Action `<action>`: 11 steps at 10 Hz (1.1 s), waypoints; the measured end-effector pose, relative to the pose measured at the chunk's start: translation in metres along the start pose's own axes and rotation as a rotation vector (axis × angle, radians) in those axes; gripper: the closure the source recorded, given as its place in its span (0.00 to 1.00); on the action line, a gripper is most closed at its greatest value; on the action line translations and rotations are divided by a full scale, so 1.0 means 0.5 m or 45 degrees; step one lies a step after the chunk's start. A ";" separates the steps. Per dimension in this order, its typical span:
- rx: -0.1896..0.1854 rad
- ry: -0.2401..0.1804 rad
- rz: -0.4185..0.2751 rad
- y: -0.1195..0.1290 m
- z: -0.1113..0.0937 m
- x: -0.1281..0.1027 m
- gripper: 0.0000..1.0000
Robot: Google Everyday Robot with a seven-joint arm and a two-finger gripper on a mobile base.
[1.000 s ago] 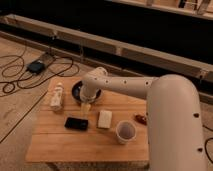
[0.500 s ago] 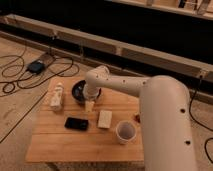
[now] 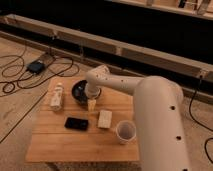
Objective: Pick up the ceramic bowl
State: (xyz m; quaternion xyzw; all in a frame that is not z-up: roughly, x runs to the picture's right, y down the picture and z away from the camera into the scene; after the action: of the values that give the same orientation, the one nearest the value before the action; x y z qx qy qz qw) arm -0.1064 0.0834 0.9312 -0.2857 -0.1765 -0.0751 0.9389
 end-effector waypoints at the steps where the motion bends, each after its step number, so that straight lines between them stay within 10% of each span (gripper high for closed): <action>1: -0.002 0.006 -0.007 -0.004 0.003 0.003 0.29; 8: -0.025 -0.043 0.022 0.006 0.002 0.014 0.96; 11: 0.005 -0.069 0.034 0.000 -0.031 0.013 1.00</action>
State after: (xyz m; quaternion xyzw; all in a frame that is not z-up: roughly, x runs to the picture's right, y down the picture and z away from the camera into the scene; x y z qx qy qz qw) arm -0.0960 0.0744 0.9216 -0.2880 -0.1982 -0.0544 0.9353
